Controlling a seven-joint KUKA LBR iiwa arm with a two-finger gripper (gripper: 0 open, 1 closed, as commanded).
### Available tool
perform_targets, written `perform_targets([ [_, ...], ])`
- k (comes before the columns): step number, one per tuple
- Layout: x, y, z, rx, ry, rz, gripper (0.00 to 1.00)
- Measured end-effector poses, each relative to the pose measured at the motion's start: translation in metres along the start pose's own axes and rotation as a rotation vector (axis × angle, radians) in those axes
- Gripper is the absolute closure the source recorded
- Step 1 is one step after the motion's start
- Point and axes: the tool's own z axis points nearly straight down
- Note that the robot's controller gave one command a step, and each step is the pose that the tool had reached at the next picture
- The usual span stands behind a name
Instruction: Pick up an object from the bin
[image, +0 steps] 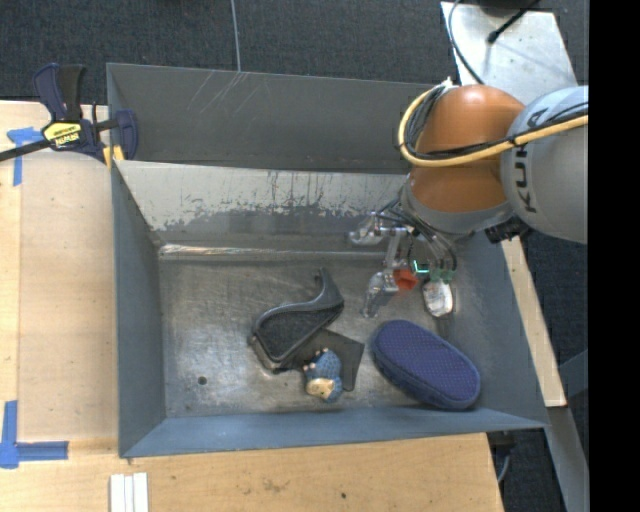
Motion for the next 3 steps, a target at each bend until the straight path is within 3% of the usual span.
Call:
perform_targets([
  [1,0.0129,0.0565,0.0561,0.0,-0.018,-0.058,0.0],
  [2,0.0124,0.0558,0.0572,0.002,-0.02,-0.057,1.0],
  [3,0.0105,0.064,0.0496,0.002,-0.006,-0.029,1.0],
])
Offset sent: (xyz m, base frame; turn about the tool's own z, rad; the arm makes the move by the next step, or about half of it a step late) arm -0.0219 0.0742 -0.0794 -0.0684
